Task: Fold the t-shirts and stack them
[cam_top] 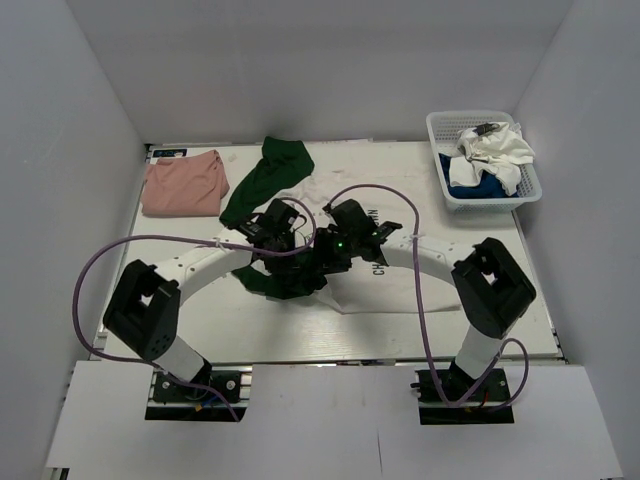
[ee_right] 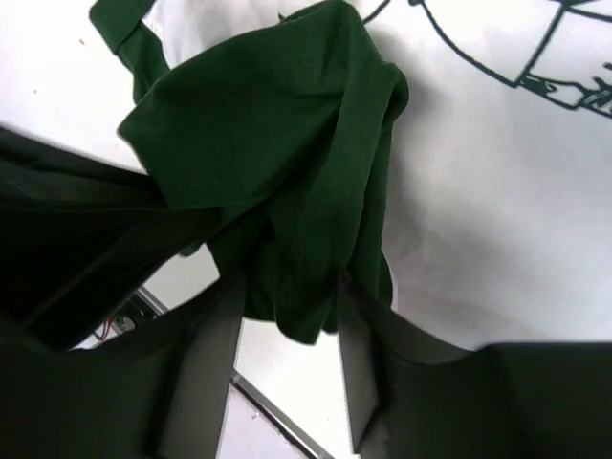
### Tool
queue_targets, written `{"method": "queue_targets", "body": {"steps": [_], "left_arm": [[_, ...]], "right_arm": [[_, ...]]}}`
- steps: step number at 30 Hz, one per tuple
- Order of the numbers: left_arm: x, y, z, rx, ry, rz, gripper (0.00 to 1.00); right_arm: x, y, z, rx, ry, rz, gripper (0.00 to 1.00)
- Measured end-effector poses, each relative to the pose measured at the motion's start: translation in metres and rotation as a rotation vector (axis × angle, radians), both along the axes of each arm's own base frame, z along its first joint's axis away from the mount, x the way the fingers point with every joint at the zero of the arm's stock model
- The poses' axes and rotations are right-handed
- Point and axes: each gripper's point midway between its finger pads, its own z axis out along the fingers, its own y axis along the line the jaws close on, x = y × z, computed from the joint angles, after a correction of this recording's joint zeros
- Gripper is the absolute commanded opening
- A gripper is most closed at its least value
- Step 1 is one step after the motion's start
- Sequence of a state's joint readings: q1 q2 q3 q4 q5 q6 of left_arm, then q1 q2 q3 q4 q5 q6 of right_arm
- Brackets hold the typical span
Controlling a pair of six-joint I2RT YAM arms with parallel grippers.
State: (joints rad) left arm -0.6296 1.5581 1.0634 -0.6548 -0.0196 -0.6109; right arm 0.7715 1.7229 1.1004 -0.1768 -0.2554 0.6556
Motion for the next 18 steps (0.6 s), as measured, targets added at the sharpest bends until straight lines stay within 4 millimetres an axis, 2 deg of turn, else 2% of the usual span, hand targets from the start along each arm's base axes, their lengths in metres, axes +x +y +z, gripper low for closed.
{"method": "queue_targets", "body": {"steps": [1, 2, 3, 7, 12, 16, 18], "left_arm": [[0.001, 0.000, 0.002, -0.002, -0.009, 0.001, 0.02], [0.002, 0.001, 0.005, -0.004, -0.018, 0.002, 0.00], [0.002, 0.001, 0.008, -0.006, -0.028, 0.003, 0.00], [0.004, 0.002, 0.015, -0.010, -0.050, 0.007, 0.00], [0.002, 0.003, 0.026, -0.028, -0.074, 0.007, 0.00], [-0.006, 0.009, 0.055, -0.063, -0.110, 0.019, 0.00], [-0.014, 0.013, 0.070, -0.082, -0.119, 0.028, 0.00]], "right_arm": [[0.000, 0.002, -0.001, -0.004, 0.002, 0.002, 0.38], [0.000, 0.004, -0.002, -0.007, -0.001, 0.006, 0.34], [0.001, 0.005, -0.001, -0.008, -0.004, 0.007, 0.32], [0.003, 0.009, 0.002, -0.011, -0.028, 0.005, 0.01], [0.004, 0.008, 0.003, -0.020, -0.038, 0.001, 0.00], [-0.008, 0.000, 0.013, -0.032, -0.031, 0.038, 0.00], [-0.019, -0.007, 0.029, -0.022, -0.036, 0.069, 0.00]]}}
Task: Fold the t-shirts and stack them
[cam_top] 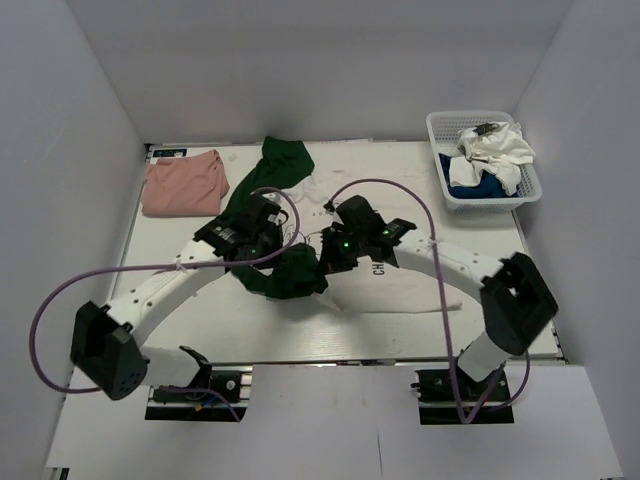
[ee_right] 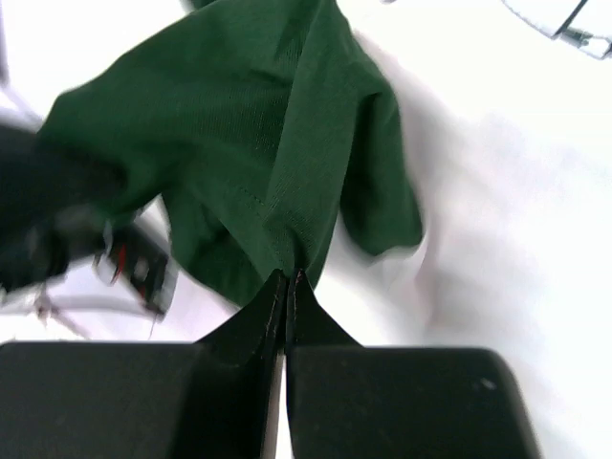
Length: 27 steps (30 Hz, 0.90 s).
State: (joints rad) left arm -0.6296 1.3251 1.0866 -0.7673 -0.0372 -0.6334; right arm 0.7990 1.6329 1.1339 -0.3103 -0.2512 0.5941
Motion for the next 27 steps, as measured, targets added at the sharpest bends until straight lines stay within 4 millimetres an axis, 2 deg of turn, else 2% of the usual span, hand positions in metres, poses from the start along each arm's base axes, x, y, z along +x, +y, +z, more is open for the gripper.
{"method": "queue_targets", "body": {"steps": [4, 6, 8, 11, 12, 13, 14, 15, 16, 17, 18, 20, 22, 27], "left_arm": [[-0.029, 0.010, 0.018, -0.054, 0.035, 0.019, 0.00], [-0.051, 0.018, 0.017, -0.074, 0.083, 0.031, 0.00], [-0.078, 0.025, 0.008, -0.093, 0.158, 0.039, 0.00], [-0.124, 0.032, -0.013, -0.126, 0.303, 0.031, 0.00], [-0.139, 0.033, -0.020, -0.139, 0.361, 0.023, 0.07], [-0.154, 0.034, -0.028, -0.149, 0.416, 0.018, 0.11], [-0.164, 0.037, -0.035, -0.149, 0.451, 0.017, 0.18], [-0.174, 0.046, -0.043, -0.123, 0.486, 0.027, 0.44], [-0.185, 0.054, -0.049, -0.100, 0.515, 0.032, 0.61], [-0.193, 0.061, -0.051, -0.087, 0.540, 0.040, 0.71], [-0.198, 0.065, -0.051, -0.077, 0.554, 0.040, 1.00], [-0.204, 0.069, -0.044, -0.066, 0.563, 0.031, 1.00], [-0.202, 0.071, -0.031, -0.046, 0.549, 0.023, 1.00], [-0.162, 0.065, -0.005, -0.003, 0.427, 0.030, 1.00]], "right_arm": [[-0.038, -0.021, 0.042, 0.066, -0.025, 0.097, 0.00], [-0.062, -0.030, 0.048, 0.087, -0.012, 0.179, 0.00], [-0.092, -0.040, 0.033, 0.090, 0.043, 0.275, 0.00], [-0.143, -0.061, -0.014, 0.045, 0.188, 0.383, 0.00], [-0.154, -0.066, -0.022, 0.035, 0.220, 0.406, 0.05], [-0.163, -0.068, -0.024, 0.036, 0.233, 0.430, 0.34], [-0.166, -0.068, -0.022, 0.040, 0.223, 0.446, 0.47], [-0.168, -0.073, -0.020, 0.030, 0.206, 0.461, 0.81], [-0.170, -0.079, -0.019, 0.012, 0.206, 0.460, 0.90], [-0.172, -0.086, -0.019, -0.008, 0.190, 0.470, 0.90], [-0.172, -0.090, -0.019, -0.027, 0.185, 0.471, 0.90], [-0.171, -0.097, -0.018, -0.068, 0.177, 0.469, 0.90], [-0.165, -0.101, -0.016, -0.107, 0.161, 0.456, 0.90], [-0.131, -0.099, -0.010, -0.165, 0.051, 0.349, 0.90]]}}
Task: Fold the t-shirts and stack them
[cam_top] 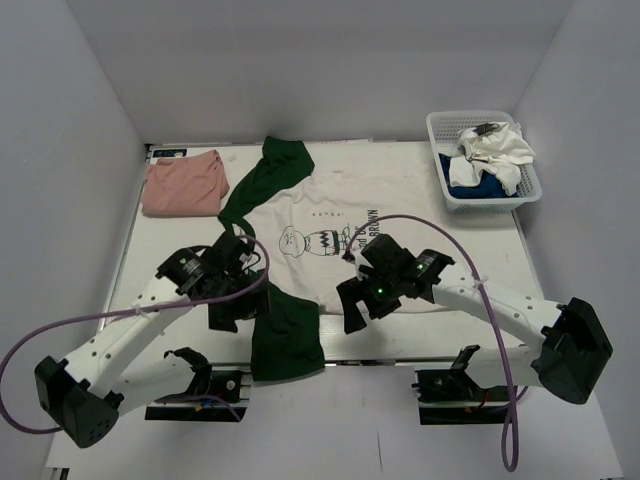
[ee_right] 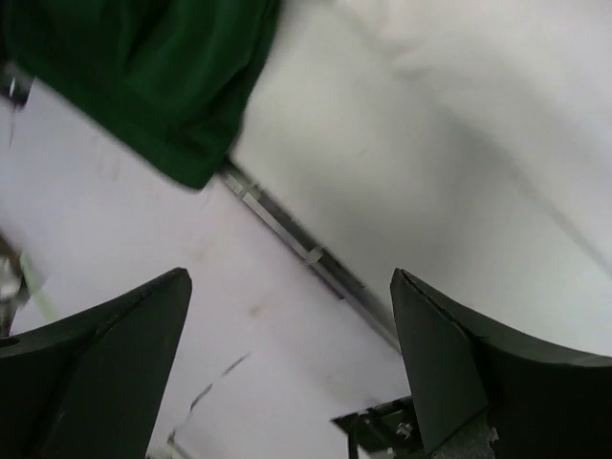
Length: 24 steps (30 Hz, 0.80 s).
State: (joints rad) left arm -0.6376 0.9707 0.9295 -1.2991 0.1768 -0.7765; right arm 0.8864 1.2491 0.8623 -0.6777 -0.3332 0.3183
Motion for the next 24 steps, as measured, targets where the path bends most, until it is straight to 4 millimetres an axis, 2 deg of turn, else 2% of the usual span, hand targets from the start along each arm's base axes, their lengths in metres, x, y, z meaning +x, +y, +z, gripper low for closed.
{"method": "queue_targets", "body": {"steps": [4, 7, 10, 13, 19, 24], "left_arm": [[0.050, -0.014, -0.007, 0.053, -0.095, 0.010, 1.00], [0.096, -0.024, -0.028, 0.140, -0.129, 0.019, 1.00], [0.151, -0.028, -0.050, 0.265, -0.152, 0.053, 1.00], [0.212, -0.032, -0.068, 0.317, -0.208, 0.095, 1.00], [0.289, -0.011, -0.093, 0.383, -0.239, 0.169, 1.00], [0.324, 0.009, -0.107, 0.406, -0.243, 0.188, 1.00]], "right_arm": [[0.045, -0.004, 0.006, -0.036, -0.127, -0.159, 0.90], [0.086, -0.013, 0.013, -0.056, -0.211, -0.302, 0.90], [0.125, -0.027, 0.012, -0.087, -0.260, -0.431, 0.90], [0.158, -0.046, 0.003, -0.141, -0.294, -0.542, 0.90], [0.210, -0.085, -0.029, -0.249, -0.311, -0.699, 0.90], [0.247, -0.112, -0.050, -0.329, -0.320, -0.761, 0.90]]}}
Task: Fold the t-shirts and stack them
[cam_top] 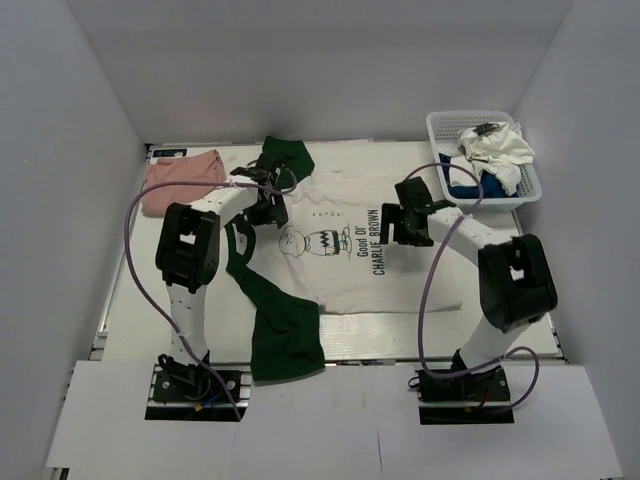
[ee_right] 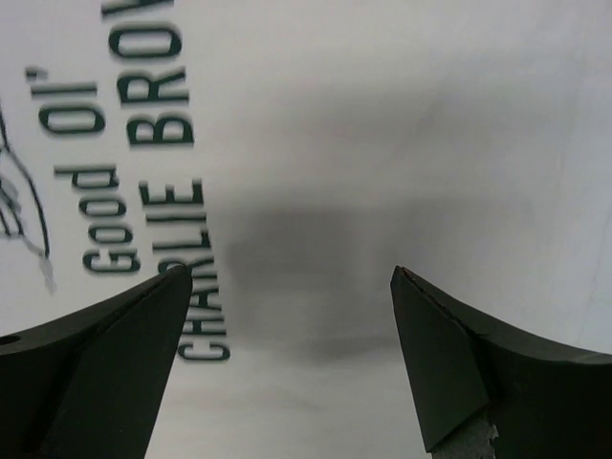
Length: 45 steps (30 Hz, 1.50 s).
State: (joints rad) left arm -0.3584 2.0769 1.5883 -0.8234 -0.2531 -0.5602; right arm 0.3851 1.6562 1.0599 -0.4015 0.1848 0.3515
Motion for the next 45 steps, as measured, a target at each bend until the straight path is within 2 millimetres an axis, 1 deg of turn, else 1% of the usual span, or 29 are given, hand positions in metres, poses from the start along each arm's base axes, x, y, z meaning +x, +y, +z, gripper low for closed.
{"method": "queue_targets", "body": {"steps": [1, 3, 6, 10, 13, 15, 18, 20, 21, 24, 28, 30, 34, 38, 42, 43, 45], "left_arm": [[0.007, 0.001, -0.002, 0.001, -0.004, -0.002, 1.00], [0.021, 0.001, -0.003, 0.000, -0.021, -0.010, 1.00], [0.036, 0.000, -0.003, -0.004, -0.044, -0.023, 1.00], [0.053, -0.001, -0.008, -0.012, -0.056, -0.032, 1.00], [0.061, 0.002, -0.012, -0.033, -0.054, -0.029, 1.00], [0.066, 0.006, -0.011, -0.044, -0.058, -0.030, 1.00], [0.075, 0.010, -0.011, -0.053, -0.065, -0.033, 1.00], [0.086, 0.011, -0.011, -0.055, -0.080, -0.043, 1.00], [0.091, 0.012, -0.011, -0.055, -0.086, -0.046, 1.00], [0.109, 0.013, -0.010, -0.054, -0.114, -0.063, 1.00], [0.135, 0.015, -0.010, -0.052, -0.156, -0.085, 1.00], [0.143, 0.017, -0.009, -0.058, -0.170, -0.089, 1.00], [0.157, 0.020, -0.006, -0.089, -0.203, -0.101, 1.00], [0.165, 0.013, -0.001, -0.151, -0.227, -0.143, 1.00], [0.169, 0.006, 0.006, -0.207, -0.243, -0.182, 1.00], [0.169, 0.004, 0.010, -0.218, -0.249, -0.194, 1.00], [0.165, 0.001, 0.021, -0.236, -0.262, -0.211, 1.00]], "right_arm": [[0.010, -0.002, -0.001, -0.010, -0.004, -0.005, 0.90], [0.038, -0.004, 0.000, -0.023, -0.032, -0.012, 0.90], [0.074, -0.001, 0.005, -0.026, -0.077, -0.011, 0.90], [0.107, 0.003, 0.009, -0.028, -0.116, 0.003, 0.90], [0.127, 0.005, 0.003, -0.032, -0.121, 0.011, 0.90], [0.132, 0.005, -0.009, -0.041, -0.105, 0.015, 0.90], [0.130, 0.000, -0.031, -0.058, -0.057, 0.014, 0.90], [0.140, 0.001, -0.026, -0.052, -0.071, 0.013, 0.90], [0.148, 0.001, -0.024, -0.048, -0.081, 0.010, 0.90], [0.164, 0.001, -0.029, -0.048, -0.084, 0.006, 0.90], [0.191, 0.000, -0.029, -0.057, -0.106, 0.002, 0.90], [0.203, -0.001, -0.028, -0.058, -0.122, 0.000, 0.90], [0.219, -0.002, -0.026, -0.064, -0.141, 0.017, 0.90], [0.220, 0.001, -0.025, -0.065, -0.135, 0.071, 0.90], [0.215, 0.015, -0.022, -0.036, -0.129, 0.141, 0.90], [0.213, 0.019, -0.018, -0.033, -0.127, 0.157, 0.90], [0.208, 0.030, -0.003, -0.026, -0.141, 0.199, 0.90]]}}
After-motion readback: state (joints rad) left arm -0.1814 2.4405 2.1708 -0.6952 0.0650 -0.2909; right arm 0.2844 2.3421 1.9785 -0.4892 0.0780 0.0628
